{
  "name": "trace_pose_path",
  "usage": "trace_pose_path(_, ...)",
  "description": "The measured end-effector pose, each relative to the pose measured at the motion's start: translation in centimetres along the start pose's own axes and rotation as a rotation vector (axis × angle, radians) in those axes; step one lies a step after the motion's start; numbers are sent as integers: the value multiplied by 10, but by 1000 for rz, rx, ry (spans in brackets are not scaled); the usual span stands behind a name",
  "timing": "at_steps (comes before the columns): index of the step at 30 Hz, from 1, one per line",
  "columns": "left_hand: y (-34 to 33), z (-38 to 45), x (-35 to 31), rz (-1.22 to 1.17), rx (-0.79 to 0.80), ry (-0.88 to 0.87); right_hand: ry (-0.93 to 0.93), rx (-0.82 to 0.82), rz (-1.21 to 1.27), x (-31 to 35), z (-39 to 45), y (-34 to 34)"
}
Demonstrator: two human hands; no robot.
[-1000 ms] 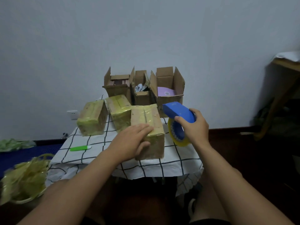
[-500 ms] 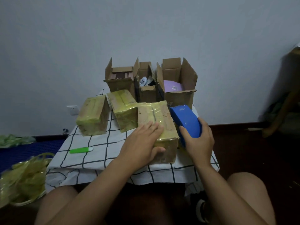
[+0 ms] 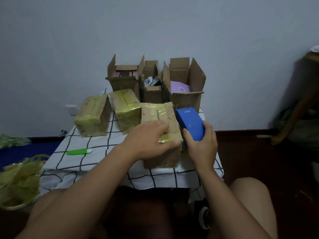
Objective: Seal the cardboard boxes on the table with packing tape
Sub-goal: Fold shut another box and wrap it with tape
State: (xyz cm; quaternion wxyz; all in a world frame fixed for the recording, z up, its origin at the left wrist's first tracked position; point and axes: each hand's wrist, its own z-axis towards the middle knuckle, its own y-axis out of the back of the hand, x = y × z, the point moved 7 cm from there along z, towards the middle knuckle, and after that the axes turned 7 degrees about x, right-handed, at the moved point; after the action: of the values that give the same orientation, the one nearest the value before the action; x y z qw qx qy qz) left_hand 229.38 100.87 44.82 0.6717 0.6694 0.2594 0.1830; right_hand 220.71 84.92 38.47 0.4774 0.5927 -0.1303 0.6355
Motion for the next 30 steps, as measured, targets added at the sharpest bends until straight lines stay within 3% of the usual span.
trace_pose_path(4, 8, 21, 8, -94, -9, 72, -6, 10, -2, 0, -2, 1)
trace_pose_path(7, 8, 40, 14, -47, 73, 93, -13, 17, -5, -1, -2, 1)
trace_pose_path(12, 8, 56, 32, -199, 149, 121, -6, 4, -16, -2, -1, 1)
trace_pose_path(19, -1, 57, 40, 1, 169, 119, 4, -24, -26, -4, 1, -2)
trace_pose_path(22, 5, 53, 31, 161, 86, 65, 8, -25, -32, -4, 3, -2)
trace_pose_path(26, 14, 44, 21, 177, 0, 82, 10, -25, -38, -4, 3, -2)
trace_pose_path(30, 2, 28, 21, 101, 198, 49, 5, -15, -32, -3, 3, -2)
